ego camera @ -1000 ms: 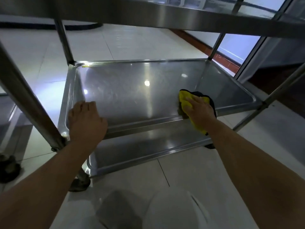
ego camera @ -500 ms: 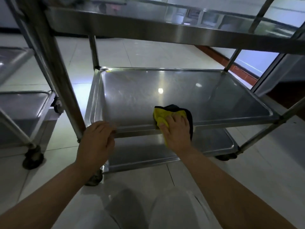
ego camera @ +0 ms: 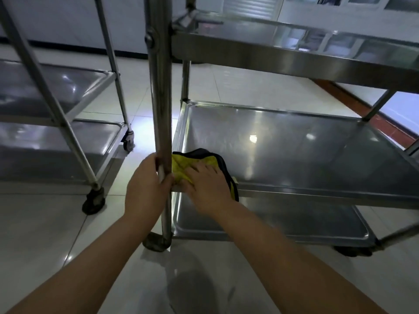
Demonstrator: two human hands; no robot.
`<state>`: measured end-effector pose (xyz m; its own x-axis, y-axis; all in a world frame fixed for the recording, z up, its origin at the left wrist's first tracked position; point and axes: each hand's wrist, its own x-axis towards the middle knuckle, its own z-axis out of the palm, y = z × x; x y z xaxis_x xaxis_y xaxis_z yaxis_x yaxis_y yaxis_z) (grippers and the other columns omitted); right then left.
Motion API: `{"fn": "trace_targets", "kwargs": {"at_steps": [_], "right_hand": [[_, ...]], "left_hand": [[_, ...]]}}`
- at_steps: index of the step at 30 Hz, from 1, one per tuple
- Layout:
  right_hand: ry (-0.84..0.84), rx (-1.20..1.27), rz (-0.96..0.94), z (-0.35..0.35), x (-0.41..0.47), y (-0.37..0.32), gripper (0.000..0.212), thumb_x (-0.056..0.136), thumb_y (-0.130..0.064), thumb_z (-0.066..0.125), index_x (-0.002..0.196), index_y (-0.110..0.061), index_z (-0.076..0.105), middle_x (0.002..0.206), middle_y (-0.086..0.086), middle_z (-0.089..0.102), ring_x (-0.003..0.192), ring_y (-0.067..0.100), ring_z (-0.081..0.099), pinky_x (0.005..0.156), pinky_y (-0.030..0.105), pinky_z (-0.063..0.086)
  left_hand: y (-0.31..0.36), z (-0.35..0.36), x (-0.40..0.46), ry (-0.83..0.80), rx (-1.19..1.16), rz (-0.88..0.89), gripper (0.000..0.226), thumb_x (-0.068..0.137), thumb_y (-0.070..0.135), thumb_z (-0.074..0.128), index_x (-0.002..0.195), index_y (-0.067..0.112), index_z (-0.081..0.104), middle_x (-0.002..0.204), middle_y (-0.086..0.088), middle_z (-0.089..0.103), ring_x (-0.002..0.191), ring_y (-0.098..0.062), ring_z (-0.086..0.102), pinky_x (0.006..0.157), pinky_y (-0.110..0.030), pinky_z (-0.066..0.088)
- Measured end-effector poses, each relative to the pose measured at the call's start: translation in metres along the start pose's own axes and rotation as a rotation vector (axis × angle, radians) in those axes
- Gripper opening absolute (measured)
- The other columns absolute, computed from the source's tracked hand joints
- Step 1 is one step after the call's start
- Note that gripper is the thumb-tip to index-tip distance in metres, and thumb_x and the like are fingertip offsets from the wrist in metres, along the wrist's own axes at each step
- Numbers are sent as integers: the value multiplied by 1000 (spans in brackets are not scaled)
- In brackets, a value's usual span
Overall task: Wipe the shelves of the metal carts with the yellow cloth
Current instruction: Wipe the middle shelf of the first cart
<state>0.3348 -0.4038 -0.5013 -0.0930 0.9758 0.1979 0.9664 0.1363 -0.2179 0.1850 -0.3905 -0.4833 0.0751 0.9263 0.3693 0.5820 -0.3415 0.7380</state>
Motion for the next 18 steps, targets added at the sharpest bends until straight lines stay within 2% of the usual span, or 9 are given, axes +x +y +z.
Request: {"fn": "trace_targets", "kwargs": {"at_steps": [3,8,12,14,18], "right_hand": [[-109,79,-33,-4,12,10,50,100,-44,28,146,-29,37,153,-1,33,140,21,28,116,42,18],[-310,55,-81,-14,49,25,49,103,-43,28,150,-30,28,161,-2,14,148,19,8,119,40,7],[-318,-49,-116,-8,82,48,57,100,-52,21,153,-33,11,162,-4,6,148,20,2,120,44,3],[-306,-120,-153,-3,99,55,62,97,-58,13,153,-33,8,162,-4,4,148,21,2,119,48,5],[-302,-107,-124,-2,133,70,60,99,-55,17,154,-32,9,162,-4,2,149,23,2,119,48,3]], "left_hand": [[2,0,2,35,33,-12,25,83,13,68,105,11,58,90,7,52,82,-11,48,64,-14,28],[1,2,0,42,52,-16,26,86,15,67,109,12,56,90,10,46,83,-7,43,70,-17,29],[-2,6,-2,42,50,-36,32,87,20,65,117,16,53,98,11,49,91,-9,48,77,-23,36],[-5,9,-3,57,68,-29,32,88,22,64,117,18,53,99,11,50,94,-9,49,78,-22,38],[-8,17,-4,98,105,-16,28,88,23,63,114,20,53,100,9,53,93,-8,49,78,-24,42]]}}
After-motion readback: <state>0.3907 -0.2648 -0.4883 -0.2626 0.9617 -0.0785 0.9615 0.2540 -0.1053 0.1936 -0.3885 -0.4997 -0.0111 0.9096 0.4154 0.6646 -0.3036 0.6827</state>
